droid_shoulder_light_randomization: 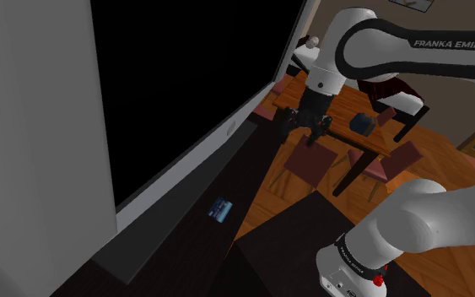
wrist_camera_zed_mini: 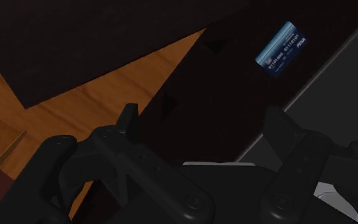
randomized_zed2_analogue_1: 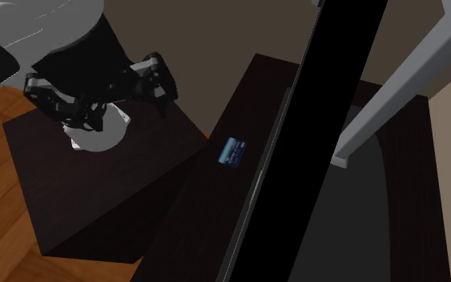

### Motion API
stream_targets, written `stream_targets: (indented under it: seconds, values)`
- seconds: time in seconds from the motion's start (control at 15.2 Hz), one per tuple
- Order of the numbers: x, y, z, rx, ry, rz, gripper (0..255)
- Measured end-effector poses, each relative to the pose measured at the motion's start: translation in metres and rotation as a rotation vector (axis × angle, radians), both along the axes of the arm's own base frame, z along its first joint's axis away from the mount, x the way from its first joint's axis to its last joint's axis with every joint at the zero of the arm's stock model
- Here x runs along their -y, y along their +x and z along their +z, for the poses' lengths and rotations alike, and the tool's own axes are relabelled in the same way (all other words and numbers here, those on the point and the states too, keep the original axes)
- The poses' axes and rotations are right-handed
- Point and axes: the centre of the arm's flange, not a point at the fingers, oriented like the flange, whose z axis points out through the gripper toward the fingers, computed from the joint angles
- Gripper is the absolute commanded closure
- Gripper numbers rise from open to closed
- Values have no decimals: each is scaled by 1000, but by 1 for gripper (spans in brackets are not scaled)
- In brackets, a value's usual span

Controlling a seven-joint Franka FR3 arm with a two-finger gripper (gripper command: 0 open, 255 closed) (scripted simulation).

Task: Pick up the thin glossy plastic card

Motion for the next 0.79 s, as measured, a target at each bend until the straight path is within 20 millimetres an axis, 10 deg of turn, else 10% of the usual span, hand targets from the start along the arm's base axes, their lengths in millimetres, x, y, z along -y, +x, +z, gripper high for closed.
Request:
stream_targets:
  seconds: [0.79]
  values:
    - [-76,19,-123,-184,157,-333,0]
